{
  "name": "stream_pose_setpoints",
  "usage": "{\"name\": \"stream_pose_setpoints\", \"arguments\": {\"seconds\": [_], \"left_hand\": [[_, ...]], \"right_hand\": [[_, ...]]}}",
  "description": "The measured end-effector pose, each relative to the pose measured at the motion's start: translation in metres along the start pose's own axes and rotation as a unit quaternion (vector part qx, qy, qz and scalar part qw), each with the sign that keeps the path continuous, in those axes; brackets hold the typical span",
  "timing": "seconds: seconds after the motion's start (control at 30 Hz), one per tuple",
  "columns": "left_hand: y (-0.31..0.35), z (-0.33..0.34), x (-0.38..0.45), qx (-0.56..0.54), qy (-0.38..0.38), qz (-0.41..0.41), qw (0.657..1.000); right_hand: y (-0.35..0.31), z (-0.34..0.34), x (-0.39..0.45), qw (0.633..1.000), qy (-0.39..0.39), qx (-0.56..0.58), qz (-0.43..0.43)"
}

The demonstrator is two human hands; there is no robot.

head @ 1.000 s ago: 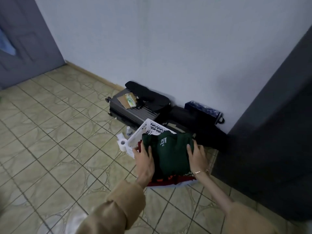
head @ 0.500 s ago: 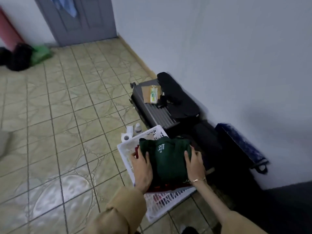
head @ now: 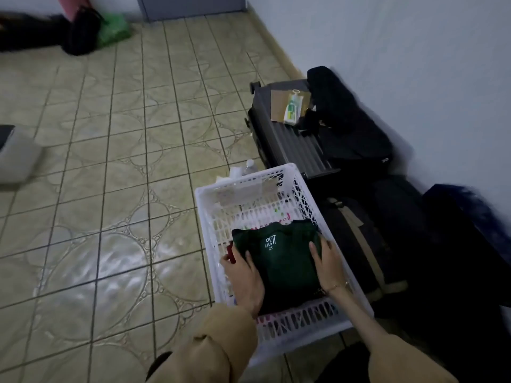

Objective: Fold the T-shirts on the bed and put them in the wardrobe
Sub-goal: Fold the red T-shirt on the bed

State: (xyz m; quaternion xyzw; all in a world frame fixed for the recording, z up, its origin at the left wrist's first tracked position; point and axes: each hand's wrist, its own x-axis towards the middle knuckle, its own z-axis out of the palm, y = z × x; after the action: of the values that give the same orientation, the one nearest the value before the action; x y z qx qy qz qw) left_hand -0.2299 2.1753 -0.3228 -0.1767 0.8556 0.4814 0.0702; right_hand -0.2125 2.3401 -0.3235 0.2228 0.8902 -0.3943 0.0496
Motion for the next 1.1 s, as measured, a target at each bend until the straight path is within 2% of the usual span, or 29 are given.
{"name": "stream_pose_setpoints", "arguments": {"seconds": [0.17,0.33,0.4,0.5,0.53,0.63,0.73,0.83,0.93,1.1], "left_hand": [[-0.050,0.026,-0.005,-0.006,0.035,-0.086,0.996],[-0.076,0.034,-0.005,0.028,0.025,-0.068,0.997],[-0.074,0.033,-0.003,0.081,0.019,-0.079,0.993],[-0.062,0.026,-0.003,0.132,0.000,-0.118,0.984],[-0.058,0.023,-0.002,0.148,-0.008,-0.117,0.982],[-0.035,0.009,-0.005,0.202,-0.030,-0.038,0.978],[0.004,-0.017,-0.010,0.190,-0.053,0.018,0.980],[0.045,-0.057,-0.017,0.157,-0.044,0.061,0.985],[0.088,-0.116,-0.029,0.149,-0.030,0.071,0.986],[0.156,-0.253,-0.034,0.105,0.017,0.049,0.993]], "right_hand": [[0.045,0.038,-0.003,0.999,-0.048,0.016,0.016],[0.080,0.051,-0.001,0.995,-0.061,0.039,0.063],[0.076,0.050,0.002,0.996,-0.069,0.004,0.063],[0.061,0.051,0.004,0.995,-0.039,-0.073,0.061],[0.051,0.048,0.004,0.994,-0.026,-0.090,0.056],[0.019,0.034,0.000,0.992,0.002,-0.127,-0.016],[-0.022,0.012,-0.006,0.988,-0.002,-0.139,-0.064],[-0.082,-0.017,-0.021,0.984,-0.023,-0.134,-0.113],[-0.154,-0.045,-0.046,0.976,-0.051,-0.146,-0.153],[-0.302,-0.069,-0.091,0.958,-0.102,-0.146,-0.226]]}}
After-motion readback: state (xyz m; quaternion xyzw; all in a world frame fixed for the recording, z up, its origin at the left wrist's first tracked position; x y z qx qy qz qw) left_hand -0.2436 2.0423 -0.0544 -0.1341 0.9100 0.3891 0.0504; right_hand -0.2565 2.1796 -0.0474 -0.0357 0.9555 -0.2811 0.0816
